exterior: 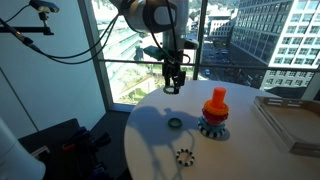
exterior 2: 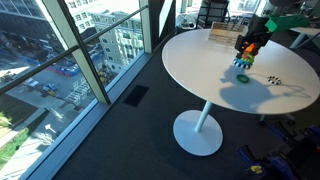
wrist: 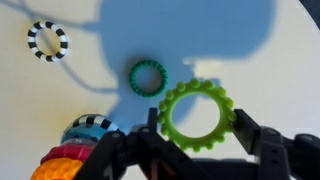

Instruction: Pick up the lime green ring and put it on the ring holder

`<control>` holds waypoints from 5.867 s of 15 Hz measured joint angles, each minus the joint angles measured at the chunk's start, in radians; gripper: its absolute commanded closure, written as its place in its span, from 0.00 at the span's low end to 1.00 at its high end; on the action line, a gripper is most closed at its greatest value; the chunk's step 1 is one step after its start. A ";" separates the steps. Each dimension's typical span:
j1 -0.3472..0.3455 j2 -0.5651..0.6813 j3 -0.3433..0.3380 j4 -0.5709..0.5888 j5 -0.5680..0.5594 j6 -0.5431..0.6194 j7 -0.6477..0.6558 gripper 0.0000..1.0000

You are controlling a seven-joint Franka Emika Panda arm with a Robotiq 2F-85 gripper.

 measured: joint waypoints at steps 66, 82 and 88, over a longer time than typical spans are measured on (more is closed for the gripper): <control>-0.145 0.120 -0.026 0.280 0.122 -0.315 -0.267 0.00; -0.069 -0.244 -0.020 0.087 0.021 -0.569 -0.220 0.00; -0.047 -0.379 -0.008 -0.038 0.021 -0.456 -0.118 0.00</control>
